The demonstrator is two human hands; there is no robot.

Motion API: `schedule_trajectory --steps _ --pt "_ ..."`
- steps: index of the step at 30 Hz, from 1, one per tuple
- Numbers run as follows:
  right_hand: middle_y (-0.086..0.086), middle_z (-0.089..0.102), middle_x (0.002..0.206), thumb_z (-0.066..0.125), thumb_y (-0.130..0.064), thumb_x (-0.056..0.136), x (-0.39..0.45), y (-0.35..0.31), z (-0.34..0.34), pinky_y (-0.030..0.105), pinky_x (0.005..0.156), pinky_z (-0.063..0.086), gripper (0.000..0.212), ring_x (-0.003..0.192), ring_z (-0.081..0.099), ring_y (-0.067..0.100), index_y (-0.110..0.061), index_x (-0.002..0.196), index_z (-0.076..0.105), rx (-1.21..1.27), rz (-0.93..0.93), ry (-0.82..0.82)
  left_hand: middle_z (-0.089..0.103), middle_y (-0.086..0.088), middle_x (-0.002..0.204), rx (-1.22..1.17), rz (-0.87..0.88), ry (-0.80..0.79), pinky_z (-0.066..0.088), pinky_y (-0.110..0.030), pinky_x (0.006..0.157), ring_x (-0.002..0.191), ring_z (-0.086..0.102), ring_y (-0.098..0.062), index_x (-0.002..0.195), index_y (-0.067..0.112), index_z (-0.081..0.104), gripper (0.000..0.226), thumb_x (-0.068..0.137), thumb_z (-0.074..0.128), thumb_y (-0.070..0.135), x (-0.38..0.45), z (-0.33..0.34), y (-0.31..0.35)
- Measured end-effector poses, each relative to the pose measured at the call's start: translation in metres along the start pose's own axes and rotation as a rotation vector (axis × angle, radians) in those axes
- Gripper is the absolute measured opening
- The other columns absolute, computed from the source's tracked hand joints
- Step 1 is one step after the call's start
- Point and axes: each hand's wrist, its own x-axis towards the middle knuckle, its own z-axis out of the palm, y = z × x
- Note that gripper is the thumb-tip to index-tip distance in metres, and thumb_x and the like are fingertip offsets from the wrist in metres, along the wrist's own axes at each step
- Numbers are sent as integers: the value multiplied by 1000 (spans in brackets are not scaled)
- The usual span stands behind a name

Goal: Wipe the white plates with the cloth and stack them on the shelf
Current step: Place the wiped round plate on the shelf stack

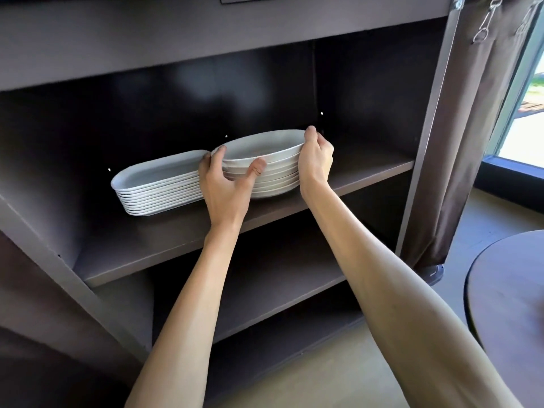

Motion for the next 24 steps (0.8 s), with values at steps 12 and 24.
schedule_trajectory --steps 12,24 --pt "-10 53 68 40 -34 104 -11 -1 7 37 76 42 39 69 49 12 -27 66 49 -25 -16 59 53 -13 144 -125 0 17 35 -43 116 142 41 -29 113 28 64 45 78 83 48 1 10 -4" --pt "9 41 158 41 -60 99 -32 -15 -1 43 120 31 74 145 39 26 -16 158 32 -131 17 -144 52 -4 138 -29 50 -63 39 -26 108 125 48 -15 115 33 61 44 81 79 54 -5 9 -1"
